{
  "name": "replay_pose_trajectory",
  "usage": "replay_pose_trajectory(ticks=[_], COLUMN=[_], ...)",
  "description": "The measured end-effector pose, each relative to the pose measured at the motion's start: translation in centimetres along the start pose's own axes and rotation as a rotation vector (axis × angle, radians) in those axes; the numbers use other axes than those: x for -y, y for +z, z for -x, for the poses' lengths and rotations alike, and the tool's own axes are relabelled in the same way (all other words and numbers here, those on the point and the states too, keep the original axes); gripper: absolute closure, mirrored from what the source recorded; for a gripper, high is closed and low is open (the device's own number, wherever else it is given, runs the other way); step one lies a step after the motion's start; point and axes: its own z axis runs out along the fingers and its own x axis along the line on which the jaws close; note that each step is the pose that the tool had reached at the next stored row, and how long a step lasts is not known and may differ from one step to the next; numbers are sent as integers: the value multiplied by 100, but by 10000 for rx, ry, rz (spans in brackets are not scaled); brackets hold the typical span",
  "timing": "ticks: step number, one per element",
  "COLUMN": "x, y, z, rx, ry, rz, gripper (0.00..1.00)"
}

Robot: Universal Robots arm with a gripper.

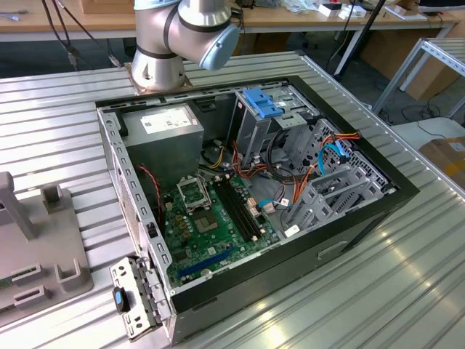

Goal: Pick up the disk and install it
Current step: 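Reach for the disk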

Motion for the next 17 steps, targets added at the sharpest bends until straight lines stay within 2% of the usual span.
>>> replay_pose_trajectory(ticks=[7,14,17], x=[2,10,11], y=[1,5,5], z=[-15,-131,-138], rx=[0,0,0], ry=[0,1,-1], rz=[0,0,-1], gripper=[89,89,89])
